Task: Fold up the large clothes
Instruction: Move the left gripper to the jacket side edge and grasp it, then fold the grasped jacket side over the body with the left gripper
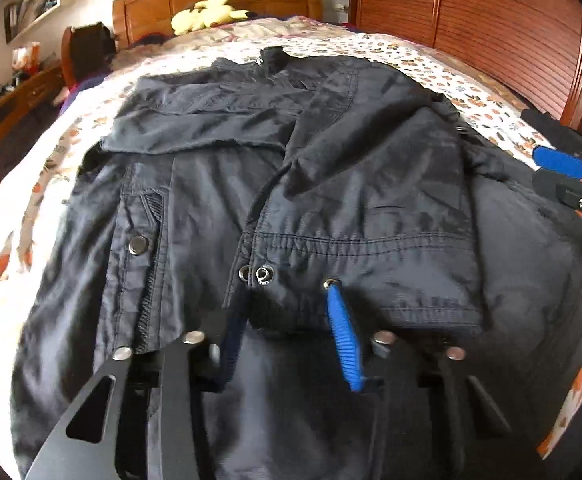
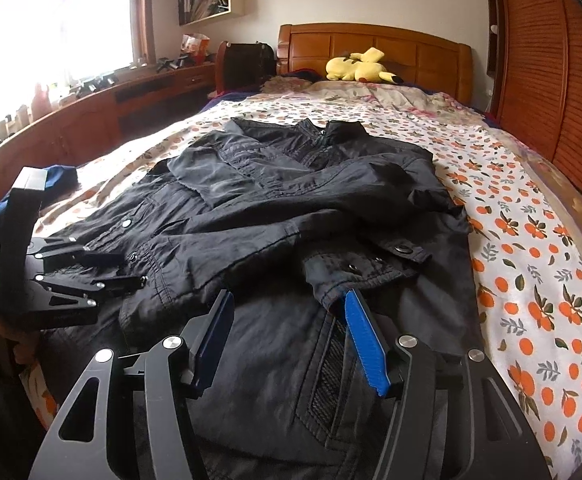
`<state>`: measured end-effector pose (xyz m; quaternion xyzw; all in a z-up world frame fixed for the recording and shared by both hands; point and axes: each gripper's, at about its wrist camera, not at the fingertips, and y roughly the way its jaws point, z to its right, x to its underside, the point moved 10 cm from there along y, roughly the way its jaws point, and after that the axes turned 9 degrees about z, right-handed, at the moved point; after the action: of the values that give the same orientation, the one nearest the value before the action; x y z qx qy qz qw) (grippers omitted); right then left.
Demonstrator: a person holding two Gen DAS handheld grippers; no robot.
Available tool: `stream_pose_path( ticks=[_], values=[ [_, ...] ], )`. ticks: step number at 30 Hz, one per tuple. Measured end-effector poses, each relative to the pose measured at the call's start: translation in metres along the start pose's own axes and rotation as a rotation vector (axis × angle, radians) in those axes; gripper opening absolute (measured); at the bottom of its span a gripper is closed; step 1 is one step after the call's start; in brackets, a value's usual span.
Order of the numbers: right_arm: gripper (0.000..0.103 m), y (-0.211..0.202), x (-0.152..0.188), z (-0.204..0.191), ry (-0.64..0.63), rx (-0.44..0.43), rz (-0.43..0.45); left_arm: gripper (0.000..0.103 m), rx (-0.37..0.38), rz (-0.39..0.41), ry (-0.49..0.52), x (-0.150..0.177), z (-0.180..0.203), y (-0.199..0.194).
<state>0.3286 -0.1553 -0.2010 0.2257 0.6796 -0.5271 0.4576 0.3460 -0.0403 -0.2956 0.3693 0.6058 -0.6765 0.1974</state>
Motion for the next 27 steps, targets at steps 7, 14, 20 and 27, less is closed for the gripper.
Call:
stream_pose_path(
  ticks=[7, 14, 20, 27],
  values=[
    [0.056, -0.002, 0.002, 0.006, 0.006, 0.018, -0.001, 0.009, 0.015, -0.008, 0.033, 0.002, 0.015, 0.0],
    [0.056, -0.002, 0.002, 0.007, 0.005, 0.017, 0.001, 0.005, -0.012, 0.06, 0.012, -0.021, -0.001, -0.027],
    [0.056, -0.001, 0.002, 0.005, 0.0, 0.013, 0.003, 0.005, -0.073, 0.141, -0.021, -0.059, -0.036, -0.055],
    [0.056, 0.0, 0.002, 0.005, 0.002, 0.015, -0.001, 0.006, -0.097, 0.137, -0.025, -0.075, -0.06, -0.052]
  ],
)
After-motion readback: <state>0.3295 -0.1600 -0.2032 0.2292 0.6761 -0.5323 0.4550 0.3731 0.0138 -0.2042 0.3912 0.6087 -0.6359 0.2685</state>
